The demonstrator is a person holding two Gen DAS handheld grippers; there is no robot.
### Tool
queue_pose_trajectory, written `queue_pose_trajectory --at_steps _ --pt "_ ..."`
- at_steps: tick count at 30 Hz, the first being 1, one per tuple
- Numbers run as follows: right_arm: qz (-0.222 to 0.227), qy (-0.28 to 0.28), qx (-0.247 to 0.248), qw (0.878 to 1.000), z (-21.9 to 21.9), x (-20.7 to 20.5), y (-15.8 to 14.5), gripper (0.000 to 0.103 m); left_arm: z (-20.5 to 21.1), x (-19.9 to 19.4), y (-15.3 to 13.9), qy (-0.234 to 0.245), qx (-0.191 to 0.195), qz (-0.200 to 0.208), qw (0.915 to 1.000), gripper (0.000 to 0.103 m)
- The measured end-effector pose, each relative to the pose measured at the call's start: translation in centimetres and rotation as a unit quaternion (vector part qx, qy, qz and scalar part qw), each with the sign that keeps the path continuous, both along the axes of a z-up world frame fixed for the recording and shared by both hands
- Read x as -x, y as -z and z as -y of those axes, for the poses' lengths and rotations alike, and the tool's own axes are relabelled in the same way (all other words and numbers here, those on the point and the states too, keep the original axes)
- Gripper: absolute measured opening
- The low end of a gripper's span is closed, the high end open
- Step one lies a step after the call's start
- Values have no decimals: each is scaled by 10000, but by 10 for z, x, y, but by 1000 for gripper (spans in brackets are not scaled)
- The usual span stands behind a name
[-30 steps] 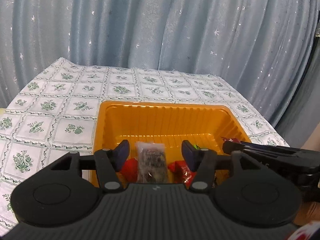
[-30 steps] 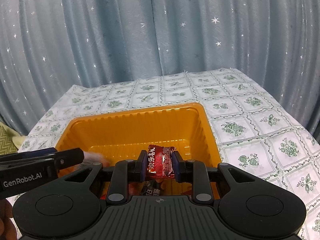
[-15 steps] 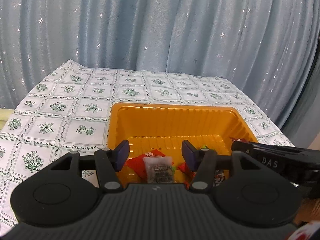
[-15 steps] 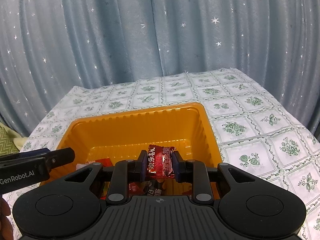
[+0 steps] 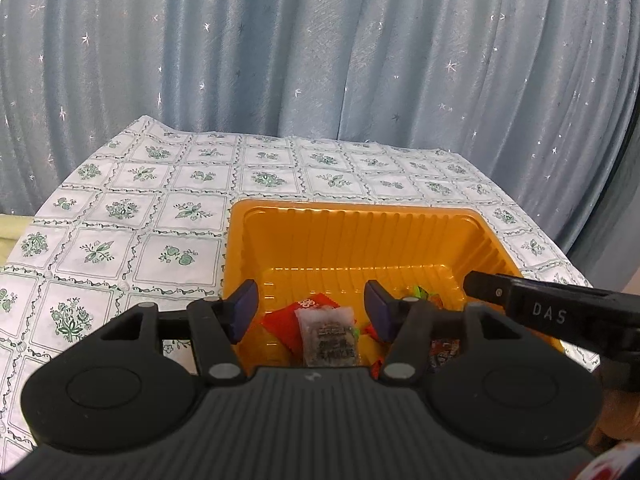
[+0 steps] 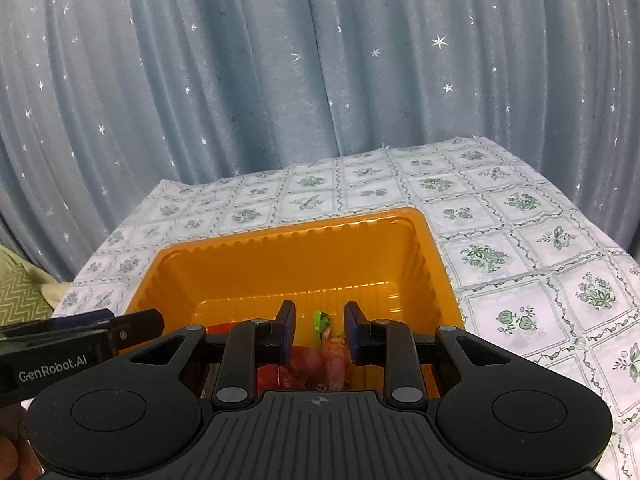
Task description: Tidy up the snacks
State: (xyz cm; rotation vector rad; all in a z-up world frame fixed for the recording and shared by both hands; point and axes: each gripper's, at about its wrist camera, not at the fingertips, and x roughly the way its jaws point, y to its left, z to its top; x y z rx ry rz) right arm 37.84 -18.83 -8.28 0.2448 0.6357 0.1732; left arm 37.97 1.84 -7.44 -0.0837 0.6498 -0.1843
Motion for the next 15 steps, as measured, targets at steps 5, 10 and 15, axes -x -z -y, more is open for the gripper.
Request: queue_pose_trajectory --at_steps 5,10,15 --pt "52 181 -242 9995 10 0 1 55 0 0 2 -14 -26 -22 10000 59" --pt "59 262 -247 9993 15 0 0 55 1 0 3 17 -47 -27 10000 59" --pt "36 257 -200 9995 15 0 2 55 3 0 5 40 -93 -43 9999 62"
